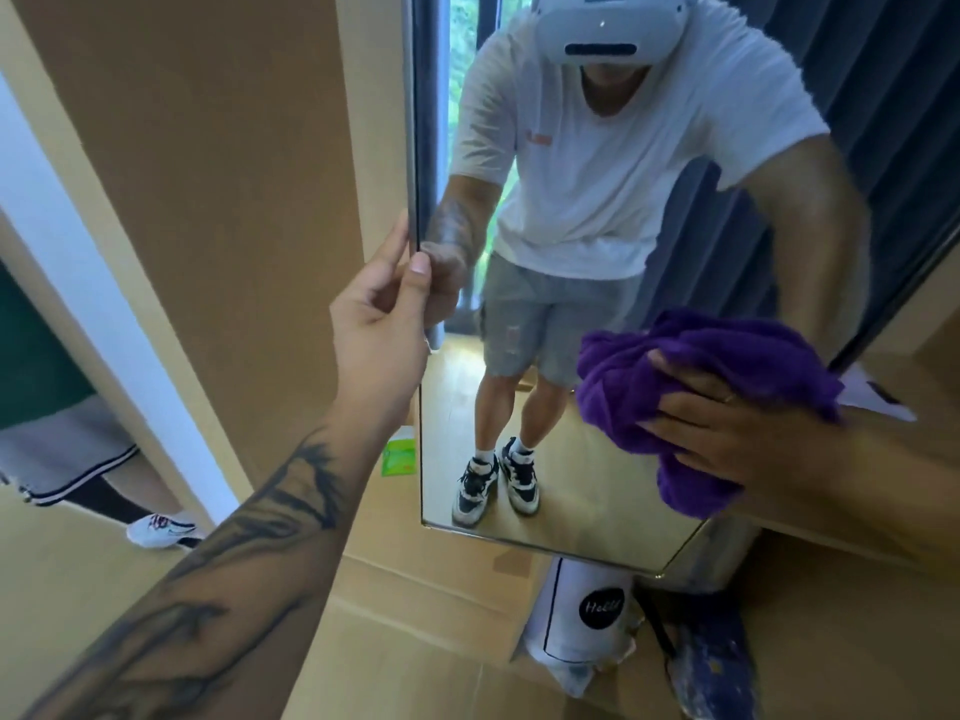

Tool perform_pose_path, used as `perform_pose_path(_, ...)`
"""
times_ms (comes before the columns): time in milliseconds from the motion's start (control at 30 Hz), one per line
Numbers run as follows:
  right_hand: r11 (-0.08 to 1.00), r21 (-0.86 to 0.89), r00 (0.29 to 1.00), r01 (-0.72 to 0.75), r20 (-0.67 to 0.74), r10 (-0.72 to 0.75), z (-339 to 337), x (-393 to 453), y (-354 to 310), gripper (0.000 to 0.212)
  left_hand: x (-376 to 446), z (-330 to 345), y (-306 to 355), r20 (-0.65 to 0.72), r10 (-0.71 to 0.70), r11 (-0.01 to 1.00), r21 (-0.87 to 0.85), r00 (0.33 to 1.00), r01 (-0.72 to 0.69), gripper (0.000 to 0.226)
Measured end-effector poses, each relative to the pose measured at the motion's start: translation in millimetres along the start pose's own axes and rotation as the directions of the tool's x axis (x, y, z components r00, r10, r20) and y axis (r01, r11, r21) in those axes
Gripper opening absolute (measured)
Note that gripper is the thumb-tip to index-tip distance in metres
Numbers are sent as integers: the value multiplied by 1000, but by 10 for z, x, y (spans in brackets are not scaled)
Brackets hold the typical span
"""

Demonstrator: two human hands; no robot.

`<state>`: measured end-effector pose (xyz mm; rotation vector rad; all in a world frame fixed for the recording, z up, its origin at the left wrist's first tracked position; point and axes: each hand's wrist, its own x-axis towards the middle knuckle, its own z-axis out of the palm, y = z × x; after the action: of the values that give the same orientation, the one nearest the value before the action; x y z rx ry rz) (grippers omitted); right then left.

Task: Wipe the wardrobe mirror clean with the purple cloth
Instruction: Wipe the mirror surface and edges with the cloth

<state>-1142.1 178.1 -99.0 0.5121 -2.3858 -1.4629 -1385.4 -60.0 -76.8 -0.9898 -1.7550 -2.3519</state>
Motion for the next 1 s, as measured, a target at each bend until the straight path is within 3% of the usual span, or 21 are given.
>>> perform_pose_path(33,996,59,998,61,-28,-59,-89,41,183,40,-1,1,-6,6,-19,1000,-5,1000,19,44)
perform_pose_path(67,994,105,998,22,-67,-15,-178,79,395,42,3,4,-27,10,-38,999,-12,999,38,45)
perform_pose_path(100,986,122,986,-114,-105,127,-288,129,615,47,-1,1,-37,4,-54,998,-12,999,54,45)
perform_pose_path(133,951,103,941,-292,-148,305,-378,184,817,51,-7,-7,-48,-15,-65,998,-11,998,65,44)
perform_pose_path(200,813,74,775,-578,-262,575,-482,277,932,55,-26,8,-74,-34,-74,997,-17,997,73,44)
perform_pose_path(267,728,100,683,-678,-280,674,-428,338,609,58,-53,11,-51,-29,-69,997,-29,997,68,45)
perform_pose_path(300,741,106,703,-663,-254,665,-329,300,361,61,-70,20,-33,-22,-71,997,-36,997,70,45)
perform_pose_path(333,800,92,776,-593,-200,598,-178,201,73,65,-79,25,-18,-12,-67,997,-34,998,67,46)
perform_pose_path(400,948,42,949,-315,4,315,116,-65,-343,74,-91,22,7,5,-61,997,-41,998,61,47)
perform_pose_path(433,973,48,973,-224,62,221,176,-132,-357,78,-84,18,13,10,-57,998,-41,998,57,47)
perform_pose_path(500,976,122,982,-182,-21,186,114,-64,-118,76,-86,8,28,20,-67,996,-51,998,68,47)
perform_pose_path(600,983,139,982,-122,-128,140,-212,78,397,47,-93,23,24,15,-85,995,-51,996,86,48)
perform_pose_path(733,863,108,843,-493,-185,504,-197,154,65,54,-103,33,-15,-16,-84,995,-59,996,83,44)
perform_pose_path(767,871,75,855,-485,-167,490,-130,160,-164,55,-94,23,-30,-18,-82,995,-63,996,80,44)
perform_pose_path(867,980,-73,982,-185,10,187,118,59,-438,45,-80,-1,-40,9,-100,992,-78,995,101,44)
perform_pose_path(933,992,11,991,-129,43,129,92,92,-220,45,-83,-18,-18,25,-104,990,-94,994,105,45)
perform_pose_path(1000,980,122,987,-155,-16,158,-35,99,109,44,-97,9,-4,41,-106,987,-116,994,110,48)
